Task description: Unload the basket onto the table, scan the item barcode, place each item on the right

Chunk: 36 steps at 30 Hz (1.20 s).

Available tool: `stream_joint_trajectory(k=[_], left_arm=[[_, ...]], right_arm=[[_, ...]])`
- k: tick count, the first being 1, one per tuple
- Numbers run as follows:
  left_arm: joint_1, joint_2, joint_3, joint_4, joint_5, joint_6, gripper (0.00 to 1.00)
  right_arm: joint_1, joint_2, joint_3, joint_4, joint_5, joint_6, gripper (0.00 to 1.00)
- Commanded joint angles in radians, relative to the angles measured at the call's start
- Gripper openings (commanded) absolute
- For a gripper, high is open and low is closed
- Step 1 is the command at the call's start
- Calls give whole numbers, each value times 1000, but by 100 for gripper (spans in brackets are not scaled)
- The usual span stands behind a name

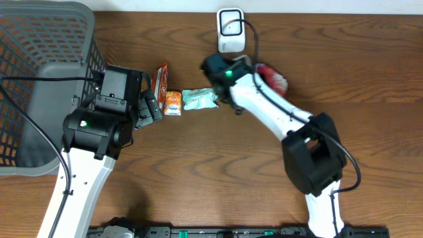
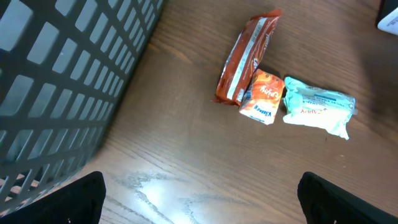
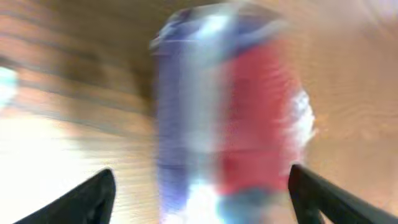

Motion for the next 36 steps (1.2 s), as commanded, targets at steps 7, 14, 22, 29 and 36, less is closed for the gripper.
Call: stream_joint_trajectory(k=[7,14,22,29,36], left_arm=[[4,2,4,-3,6,-16,98],[4,2,4,-3,6,-16,98],[4,2,4,-3,6,-16,98],[4,2,4,-3,6,-16,98],[4,2,4,-3,6,-16,98]], right_arm=[[-183,-7,373,-206,-415,-86,96],[-431,4,227,-259,-1047,-338,79],[-507,4,-150,48,-1245,-344,71],[-472,4,-409,405,-1331,-215,32],[-469,-14,-362,388,-1331,-212,1]])
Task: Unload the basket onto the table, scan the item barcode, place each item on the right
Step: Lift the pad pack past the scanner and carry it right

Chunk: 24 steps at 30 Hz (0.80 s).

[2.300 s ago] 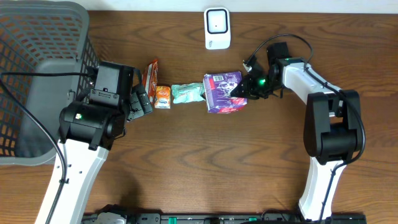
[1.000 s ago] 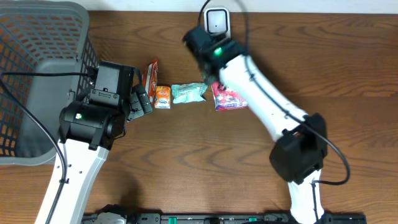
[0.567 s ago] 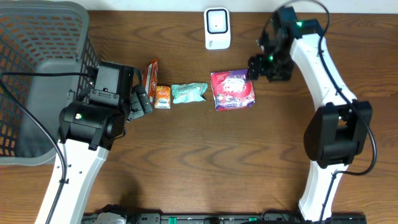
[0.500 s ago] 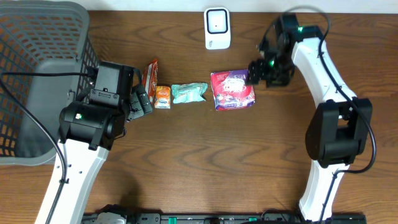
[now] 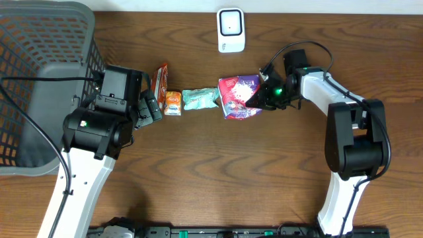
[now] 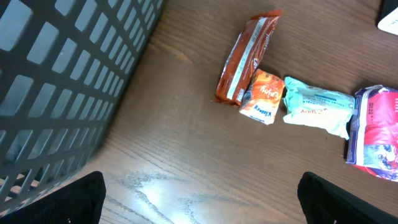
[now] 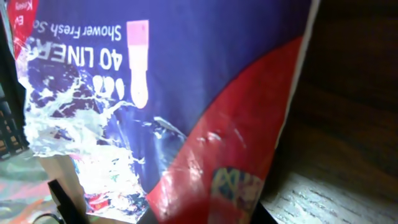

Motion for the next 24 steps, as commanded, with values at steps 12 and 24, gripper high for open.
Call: stream_joint_trajectory(k=[12,24], left_arm=[[4,2,4,-3,6,-16,98],[4,2,4,-3,5,-16,98]], right_arm=[[41,-69,298,-100,55,138,1],[119,-68,299,232,191,377,1]])
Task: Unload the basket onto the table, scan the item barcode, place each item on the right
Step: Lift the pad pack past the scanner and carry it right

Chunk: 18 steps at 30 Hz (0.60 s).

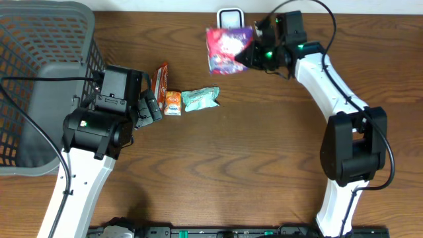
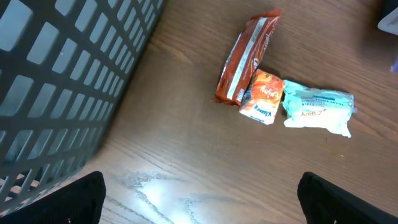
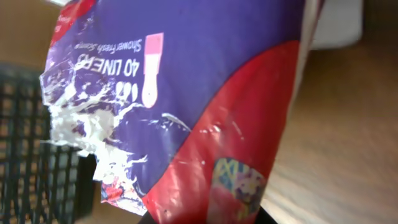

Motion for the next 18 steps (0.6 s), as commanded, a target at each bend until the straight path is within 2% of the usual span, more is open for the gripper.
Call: stream_joint_trajectory(k=[1,3,6,9,18], left_arm=[[4,2,4,-3,6,-16,98],[4,2,4,-3,6,-16,98],[4,2,4,-3,6,-16,98],[4,2,4,-3,5,-16,98],[4,2,4,-3,5,-16,98]], right_arm=[[30,-23,17,39,145,135,1],[39,-19,17,39,267,213,1],[41,-7,17,79,363,238,1],[26,5,17,171,354,245,1],[-6,33,17,382,237,413,1]])
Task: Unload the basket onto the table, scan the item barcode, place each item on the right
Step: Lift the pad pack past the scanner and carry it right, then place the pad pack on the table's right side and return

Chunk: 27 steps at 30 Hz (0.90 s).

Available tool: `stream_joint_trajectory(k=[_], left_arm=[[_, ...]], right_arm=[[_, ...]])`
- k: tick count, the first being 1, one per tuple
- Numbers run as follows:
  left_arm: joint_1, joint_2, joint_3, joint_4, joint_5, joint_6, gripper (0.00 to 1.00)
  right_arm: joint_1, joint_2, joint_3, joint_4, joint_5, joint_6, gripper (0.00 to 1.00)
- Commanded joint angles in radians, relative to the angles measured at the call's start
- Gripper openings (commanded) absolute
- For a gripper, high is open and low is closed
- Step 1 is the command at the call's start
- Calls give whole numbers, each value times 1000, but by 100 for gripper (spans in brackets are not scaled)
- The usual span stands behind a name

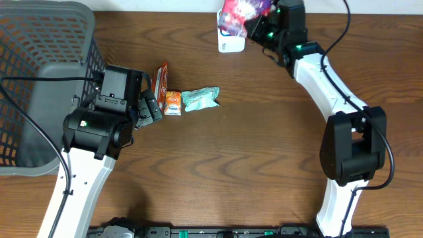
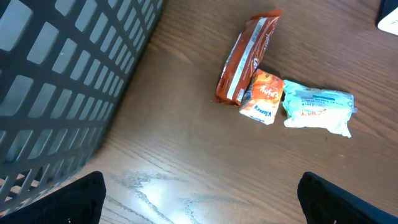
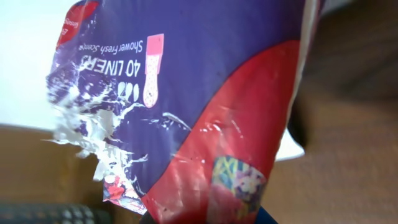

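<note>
My right gripper (image 1: 267, 28) is shut on a purple and red packet (image 1: 240, 13) marked "40 liners", held up at the table's back edge. The packet covers the upper part of the white scanner (image 1: 229, 42). In the right wrist view the packet (image 3: 205, 93) fills the frame and hides the fingers, with the white scanner (image 3: 25, 68) behind it. My left gripper (image 2: 199, 199) is open above bare wood, with nothing between its fingers.
An orange-brown packet (image 1: 159, 78), a small orange carton (image 1: 173, 102) and a mint-green packet (image 1: 199, 99) lie in a row right of my left gripper. A dark mesh basket (image 1: 39, 66) fills the left side. The right arm reaches along the back right.
My right gripper has carried the packet from just left of the scanner to right over it, nearer the back edge. The left arm and the three items on the table have not moved.
My right gripper was open over the packet lying right of the scanner. Then it was shut on the packet beside the mint-green one at mid table. Then it held the packet up left of the scanner, and now over the scanner.
</note>
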Motion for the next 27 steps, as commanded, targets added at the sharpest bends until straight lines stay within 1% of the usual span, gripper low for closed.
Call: stream_joint_trajectory(k=[1,7,10,12,18,21,23,26,27], left_arm=[[4,2,4,-3,6,-16,98],[4,2,4,-3,6,-16,98],[4,2,4,-3,5,-16,98],[4,2,4,-3,6,-16,98],[4,2,4,-3,6,-16,98],[4,2,4,-3,6,-16,98],[4,2,4,-3,5,-16,98],[4,2,4,-3,6,-16,98],[4,2,4,-3,6,-16,98]], right_arm=[[5,37,18,59,-68,97,1],[-4,40,20,64,-76,91,1],[-53,26,35,48,-109,38,1],[-101,5,43,-4,-119,24,1],[-329,-44,60,-301,-100,-56,1],[-458,-44,59,-459,-45,-131,1],[-541,-44,59,-542,27,-169,1],[-646,-44,59,-594,104,-197,1],[-694,-44,59,-598,116,-219,7]])
